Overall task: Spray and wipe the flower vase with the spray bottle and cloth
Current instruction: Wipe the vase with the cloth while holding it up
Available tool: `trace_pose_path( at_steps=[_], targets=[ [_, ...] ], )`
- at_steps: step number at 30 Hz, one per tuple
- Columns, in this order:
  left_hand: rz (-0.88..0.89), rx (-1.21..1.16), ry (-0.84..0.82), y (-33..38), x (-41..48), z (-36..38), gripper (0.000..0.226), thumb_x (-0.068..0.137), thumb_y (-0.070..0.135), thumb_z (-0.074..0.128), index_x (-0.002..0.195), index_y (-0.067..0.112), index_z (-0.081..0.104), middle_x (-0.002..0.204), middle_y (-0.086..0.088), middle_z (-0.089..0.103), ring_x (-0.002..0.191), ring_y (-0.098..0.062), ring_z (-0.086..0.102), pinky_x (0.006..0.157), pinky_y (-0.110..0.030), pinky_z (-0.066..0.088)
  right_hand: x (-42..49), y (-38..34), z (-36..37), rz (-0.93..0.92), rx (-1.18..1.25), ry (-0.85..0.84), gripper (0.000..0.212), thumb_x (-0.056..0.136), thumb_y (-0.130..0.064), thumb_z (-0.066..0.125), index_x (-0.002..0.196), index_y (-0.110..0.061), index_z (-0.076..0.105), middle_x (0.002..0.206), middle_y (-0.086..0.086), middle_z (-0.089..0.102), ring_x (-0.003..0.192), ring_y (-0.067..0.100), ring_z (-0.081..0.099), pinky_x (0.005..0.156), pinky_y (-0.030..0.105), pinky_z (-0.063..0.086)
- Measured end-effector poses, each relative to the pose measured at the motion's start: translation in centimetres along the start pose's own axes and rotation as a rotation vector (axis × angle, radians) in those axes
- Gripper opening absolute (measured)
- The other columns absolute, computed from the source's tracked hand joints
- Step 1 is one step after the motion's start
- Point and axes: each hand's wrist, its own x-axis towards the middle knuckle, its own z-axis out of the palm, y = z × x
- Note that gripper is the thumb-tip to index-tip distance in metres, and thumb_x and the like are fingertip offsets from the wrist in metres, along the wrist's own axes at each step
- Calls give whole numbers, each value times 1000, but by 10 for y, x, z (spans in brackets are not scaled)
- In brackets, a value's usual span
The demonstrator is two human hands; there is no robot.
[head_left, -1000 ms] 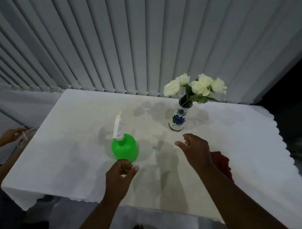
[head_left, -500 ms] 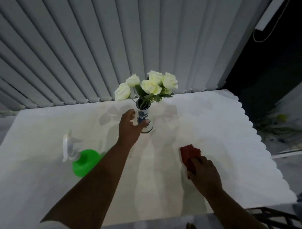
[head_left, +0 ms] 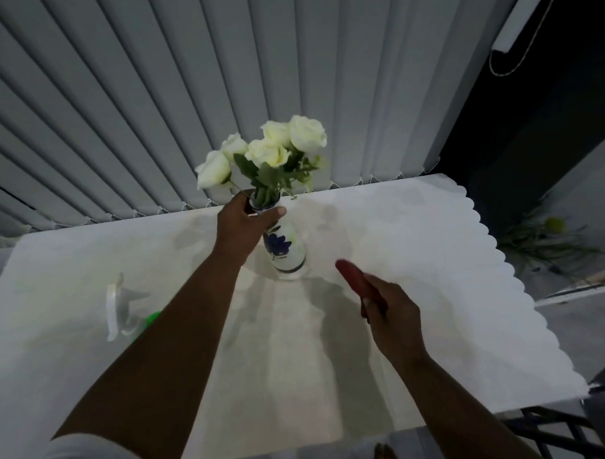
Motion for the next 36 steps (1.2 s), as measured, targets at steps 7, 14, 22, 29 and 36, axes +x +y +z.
trace_pose_path(
  at_steps=[7,14,22,29,36],
  targets=[
    [106,-52,-154,66,-29,-37,32,58,43,82,85,29,73,89,0,75,83,-18,71,74,-33,56,24,-102,16,-397,-37,84,45,97,-17,51,141,-14,47,129,11,59,115,25,52,95,32,48],
    [114,-146,-196,93,-64,-56,41,52,45,83,84,23,74,86,-6,76,80,-22,72,68,-32,54,-13,-124,29,-508,-457,-60,67,95,-36,48,151,-7,25,162,15,9,149,41,11,116,58,25],
    [129,-178,-369,110,-94,-77,14,79,12,73,89,21,72,77,7,76,74,-9,71,62,-24,55,12,-153,-1,-405,-108,-209,65,102,-45,26,155,-25,-5,165,-5,-2,152,20,-10,123,52,6],
    [148,-244,-367,132,-100,-87,12,83,8,69,91,17,69,82,6,75,75,-9,71,64,-23,56,-33,-147,-12,-281,260,-265,70,99,-27,36,153,-34,-9,164,-15,-7,151,7,-3,124,29,12],
    [167,-201,-519,128,-117,-77,20,82,6,69,98,20,69,83,8,77,79,-8,71,67,-22,54,-20,-169,-16,-421,139,-121,56,104,-32,23,156,-26,1,165,0,3,151,17,12,119,38,31]
  ],
)
